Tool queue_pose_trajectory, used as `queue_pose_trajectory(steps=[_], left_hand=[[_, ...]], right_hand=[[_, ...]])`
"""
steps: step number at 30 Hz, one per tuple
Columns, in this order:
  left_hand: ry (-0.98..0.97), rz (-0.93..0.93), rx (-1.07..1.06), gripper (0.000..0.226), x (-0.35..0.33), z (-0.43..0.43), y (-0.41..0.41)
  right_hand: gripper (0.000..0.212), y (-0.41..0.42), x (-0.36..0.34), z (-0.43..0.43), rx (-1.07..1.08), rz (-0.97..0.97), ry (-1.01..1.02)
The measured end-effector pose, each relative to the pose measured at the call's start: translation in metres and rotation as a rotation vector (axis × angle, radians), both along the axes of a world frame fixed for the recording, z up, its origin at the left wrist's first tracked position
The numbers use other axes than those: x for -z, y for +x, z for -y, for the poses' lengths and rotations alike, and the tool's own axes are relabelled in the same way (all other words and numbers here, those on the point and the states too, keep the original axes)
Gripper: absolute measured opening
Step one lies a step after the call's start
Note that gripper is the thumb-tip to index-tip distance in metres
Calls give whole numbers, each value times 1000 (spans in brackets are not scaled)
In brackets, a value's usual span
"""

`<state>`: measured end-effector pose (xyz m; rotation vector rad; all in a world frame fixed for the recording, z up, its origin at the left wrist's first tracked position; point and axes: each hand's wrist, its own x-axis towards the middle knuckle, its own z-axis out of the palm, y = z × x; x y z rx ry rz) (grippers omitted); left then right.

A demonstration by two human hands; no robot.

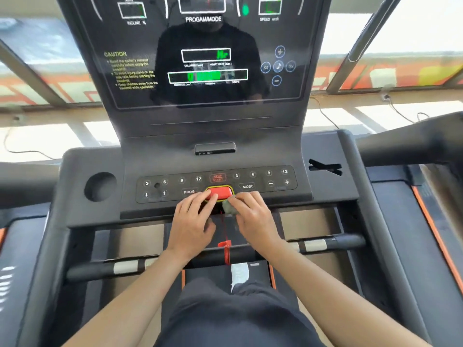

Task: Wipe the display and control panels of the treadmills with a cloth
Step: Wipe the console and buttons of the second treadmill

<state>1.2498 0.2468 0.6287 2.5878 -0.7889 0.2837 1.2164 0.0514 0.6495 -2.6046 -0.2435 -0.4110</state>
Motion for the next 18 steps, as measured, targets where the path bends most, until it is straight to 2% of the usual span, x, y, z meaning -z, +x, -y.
queue_pose_trajectory(steps=[4,9,13,16,18], left_hand=[[-33,-16,11,59,0,-4,1],[-161,1,-14,40,-12,-5,16],[-224,38,-57,36,-26,-10,50],[-136,-3,-130,44,-30,-19,89],[-55,-62,-204,53,-32,-26,110]], right_hand=[[34,-2,1,18,6,-34,-14],[14,3,-23,47,309,-177,96],[22,42,-54,64,570,-159,251],[30,81,-69,69,623,-68,345],[38,103,-67,65,602,-90,288]])
